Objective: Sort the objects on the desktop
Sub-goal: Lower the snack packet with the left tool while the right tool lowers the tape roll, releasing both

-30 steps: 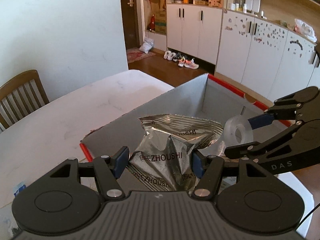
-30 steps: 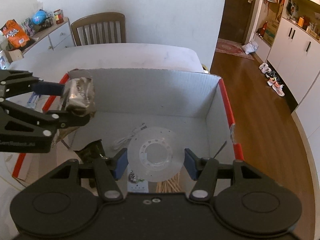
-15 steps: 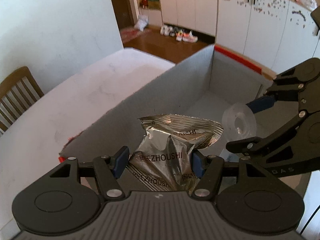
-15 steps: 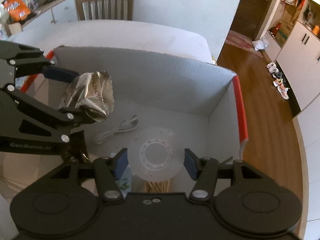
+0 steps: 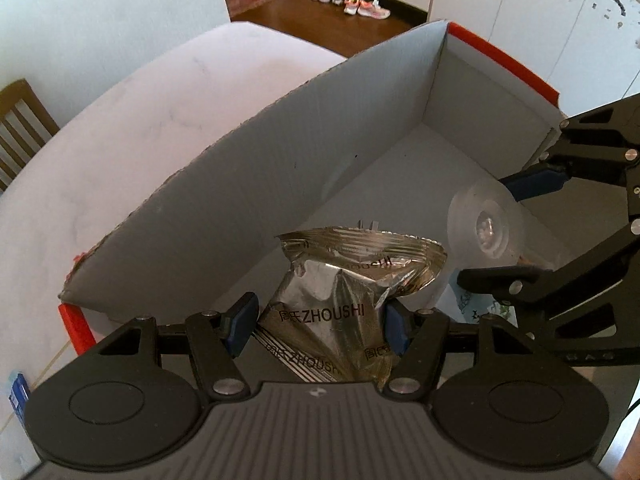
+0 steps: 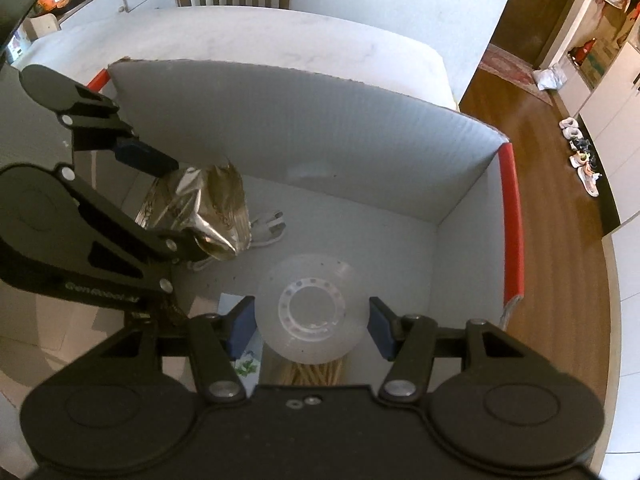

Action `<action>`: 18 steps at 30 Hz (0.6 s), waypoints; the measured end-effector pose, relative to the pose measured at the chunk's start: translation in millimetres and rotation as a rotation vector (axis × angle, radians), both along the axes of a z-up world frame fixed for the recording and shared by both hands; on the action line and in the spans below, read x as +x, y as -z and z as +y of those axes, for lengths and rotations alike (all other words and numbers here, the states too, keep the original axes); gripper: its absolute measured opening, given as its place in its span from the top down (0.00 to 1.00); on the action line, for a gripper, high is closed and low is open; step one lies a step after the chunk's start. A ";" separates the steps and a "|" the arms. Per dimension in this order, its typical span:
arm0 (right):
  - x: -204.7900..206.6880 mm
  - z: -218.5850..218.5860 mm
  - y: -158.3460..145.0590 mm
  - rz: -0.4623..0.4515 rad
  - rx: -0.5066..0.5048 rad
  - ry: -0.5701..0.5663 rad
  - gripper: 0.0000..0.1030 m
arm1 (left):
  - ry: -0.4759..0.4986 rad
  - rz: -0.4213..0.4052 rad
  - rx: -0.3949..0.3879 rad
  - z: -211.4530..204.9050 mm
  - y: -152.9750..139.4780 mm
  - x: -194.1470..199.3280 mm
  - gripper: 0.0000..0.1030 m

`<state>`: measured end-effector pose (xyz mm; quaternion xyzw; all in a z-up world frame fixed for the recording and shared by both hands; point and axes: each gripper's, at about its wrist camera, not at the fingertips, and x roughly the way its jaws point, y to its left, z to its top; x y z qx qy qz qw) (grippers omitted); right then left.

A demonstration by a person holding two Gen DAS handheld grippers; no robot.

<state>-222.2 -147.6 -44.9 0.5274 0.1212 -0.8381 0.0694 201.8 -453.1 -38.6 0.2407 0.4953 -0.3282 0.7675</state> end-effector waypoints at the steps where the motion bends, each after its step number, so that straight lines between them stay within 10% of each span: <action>1: -0.5 -0.1 0.5 -0.001 -0.005 0.000 0.44 | -0.004 0.007 0.007 -0.2 1.1 1.2 0.37; 18: -3.4 13.7 -4.3 0.002 -0.030 0.027 0.40 | -0.028 0.088 0.056 1.7 10.4 3.2 0.27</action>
